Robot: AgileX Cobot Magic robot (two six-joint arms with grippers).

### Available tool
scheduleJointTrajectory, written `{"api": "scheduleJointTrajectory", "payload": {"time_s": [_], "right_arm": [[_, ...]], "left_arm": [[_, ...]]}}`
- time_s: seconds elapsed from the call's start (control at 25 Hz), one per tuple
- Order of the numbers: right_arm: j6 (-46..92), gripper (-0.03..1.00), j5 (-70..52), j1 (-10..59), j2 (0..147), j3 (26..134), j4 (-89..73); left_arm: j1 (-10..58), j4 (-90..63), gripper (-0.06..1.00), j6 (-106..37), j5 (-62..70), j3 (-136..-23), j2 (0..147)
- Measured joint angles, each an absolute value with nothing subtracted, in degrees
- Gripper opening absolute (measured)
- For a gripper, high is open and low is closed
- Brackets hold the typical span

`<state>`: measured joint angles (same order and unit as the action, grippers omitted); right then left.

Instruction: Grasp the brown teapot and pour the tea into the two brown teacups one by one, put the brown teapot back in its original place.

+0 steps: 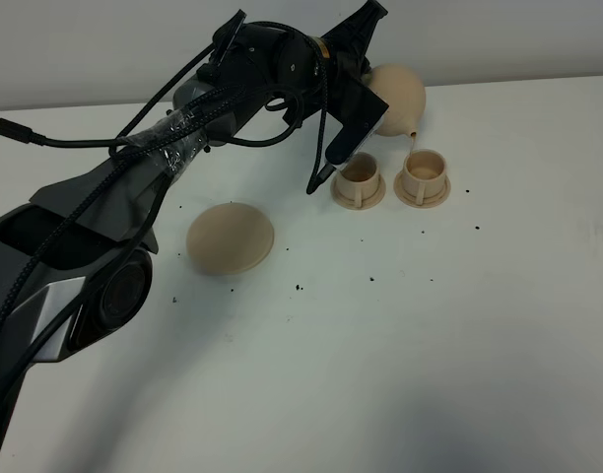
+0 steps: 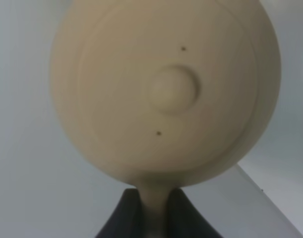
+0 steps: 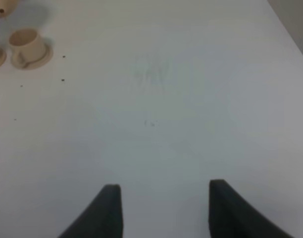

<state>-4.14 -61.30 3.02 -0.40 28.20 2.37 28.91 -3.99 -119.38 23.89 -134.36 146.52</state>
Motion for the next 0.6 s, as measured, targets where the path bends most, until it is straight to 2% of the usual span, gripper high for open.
{"api": "scheduleJointTrajectory", "payload": {"time_s": [0.6], "right_arm": [[-4.2, 0.43, -61.3, 3.0, -0.4, 28.2, 2.3]], "left_arm": [[30.3, 0.0, 0.16, -119.5, 24.0, -134.3, 146.5]]}}
